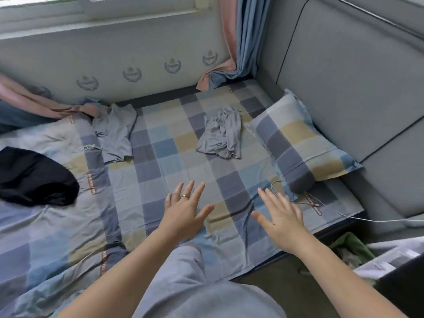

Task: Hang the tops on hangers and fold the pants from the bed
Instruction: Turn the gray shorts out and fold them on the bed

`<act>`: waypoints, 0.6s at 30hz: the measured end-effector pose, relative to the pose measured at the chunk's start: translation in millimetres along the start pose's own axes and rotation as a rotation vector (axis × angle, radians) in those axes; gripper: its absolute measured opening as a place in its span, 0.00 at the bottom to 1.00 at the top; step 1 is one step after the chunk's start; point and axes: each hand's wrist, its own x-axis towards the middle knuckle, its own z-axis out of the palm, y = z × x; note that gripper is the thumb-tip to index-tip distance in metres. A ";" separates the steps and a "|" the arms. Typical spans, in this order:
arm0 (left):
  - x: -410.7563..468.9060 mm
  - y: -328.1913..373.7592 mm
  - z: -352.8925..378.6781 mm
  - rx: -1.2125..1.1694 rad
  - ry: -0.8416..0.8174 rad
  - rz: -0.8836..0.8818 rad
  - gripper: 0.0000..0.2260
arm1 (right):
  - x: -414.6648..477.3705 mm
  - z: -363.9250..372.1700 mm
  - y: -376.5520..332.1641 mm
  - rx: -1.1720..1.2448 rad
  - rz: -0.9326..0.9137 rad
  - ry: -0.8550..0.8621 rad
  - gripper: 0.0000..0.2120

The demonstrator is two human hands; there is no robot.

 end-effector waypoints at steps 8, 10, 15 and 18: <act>144.4 -54.5 16.9 0.035 -0.036 0.071 0.32 | 113.9 28.8 5.5 0.060 0.120 0.027 0.34; 193.3 -80.5 32.6 0.033 -0.065 0.088 0.32 | 161.9 40.8 4.4 0.058 0.126 0.012 0.32; 319.0 -144.5 76.7 0.047 -0.197 0.084 0.32 | 290.9 68.6 3.4 0.009 0.169 -0.023 0.31; 379.9 -174.7 104.7 0.043 -0.244 0.045 0.32 | 360.2 88.9 4.5 -0.005 0.179 -0.062 0.31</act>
